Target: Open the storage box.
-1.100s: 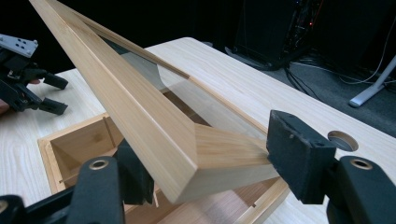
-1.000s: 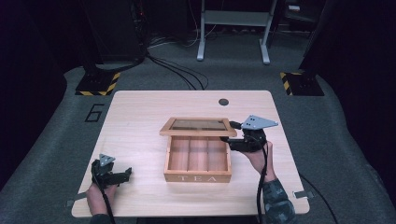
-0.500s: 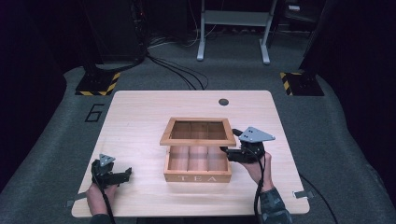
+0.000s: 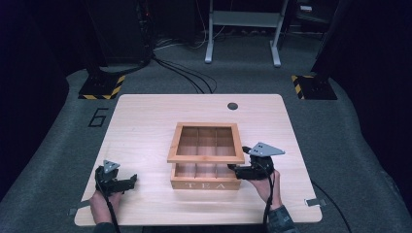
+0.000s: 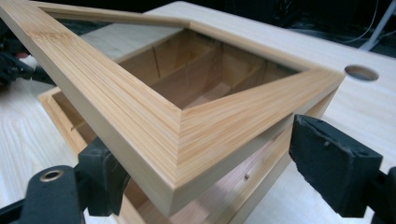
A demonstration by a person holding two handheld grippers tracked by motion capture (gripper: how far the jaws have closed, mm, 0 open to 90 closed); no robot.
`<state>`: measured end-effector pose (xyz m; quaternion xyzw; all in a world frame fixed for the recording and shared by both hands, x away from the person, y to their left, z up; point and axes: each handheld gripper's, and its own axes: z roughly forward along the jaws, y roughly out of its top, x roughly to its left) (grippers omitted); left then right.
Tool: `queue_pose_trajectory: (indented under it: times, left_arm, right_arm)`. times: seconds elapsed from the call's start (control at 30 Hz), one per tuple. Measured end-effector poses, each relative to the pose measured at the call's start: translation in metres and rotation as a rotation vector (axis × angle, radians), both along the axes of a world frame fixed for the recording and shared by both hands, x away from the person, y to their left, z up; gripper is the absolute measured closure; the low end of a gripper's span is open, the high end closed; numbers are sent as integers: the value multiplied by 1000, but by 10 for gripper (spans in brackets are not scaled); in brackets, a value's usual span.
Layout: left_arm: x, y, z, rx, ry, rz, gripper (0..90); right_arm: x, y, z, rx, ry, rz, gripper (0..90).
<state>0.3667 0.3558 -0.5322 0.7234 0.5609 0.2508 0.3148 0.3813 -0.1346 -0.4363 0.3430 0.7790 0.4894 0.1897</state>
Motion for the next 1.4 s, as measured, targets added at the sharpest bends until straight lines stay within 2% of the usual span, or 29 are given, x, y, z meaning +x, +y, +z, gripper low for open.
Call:
queue_pose_trajectory:
  times: [0.07, 0.13, 0.23, 0.57, 0.67, 0.77, 0.8, 0.83, 0.93, 1.1, 1.17, 1.23, 1.4]
  left_arm:
    - [0, 0, 0, -3, 0, 2, 46]
    - [0, 0, 0, -2, 0, 1, 46]
    - [0, 0, 0, -2, 0, 1, 46]
    - [0, 0, 0, 0, 0, 0, 47]
    - [0, 0, 0, -1, -1, 1, 47]
    - [0, 0, 0, -1, -2, 2, 48]
    - [0, 0, 0, -3, -1, 0, 48]
    - [0, 0, 0, -3, -1, 0, 51]
    - [0, 0, 0, -4, -1, 0, 51]
    - [0, 0, 0, -3, -2, 1, 51]
    - [0, 0, 0, -1, -3, 1, 51]
    - [0, 0, 0, -1, -3, 1, 51]
    - [0, 0, 0, -1, -3, 1, 51]
  right_arm:
    - [-2, 1, -5, 0, 31, 10, 139]
    - [-3, 1, -10, -10, 41, 15, 138]
    - [-4, -1, -15, 0, 76, 38, 129]
    - [-11, 1, -31, -21, 117, 54, 75]
    - [-14, 3, -36, -43, 133, 60, 69]
    - [-17, 6, -43, -91, 138, 43, 66]
    - [-18, 5, -47, -66, 151, 47, 69]
    - [-19, 3, -48, -40, 157, 51, 70]
    - [-20, -2, -49, -23, 152, 53, 70]
    - [-24, -14, -51, -25, 160, 50, 72]
    - [-26, -21, -53, -18, 165, 35, 74]
    - [-27, -30, -56, -37, 160, 18, 76]
    - [-30, -61, -68, -66, 185, -76, 78]
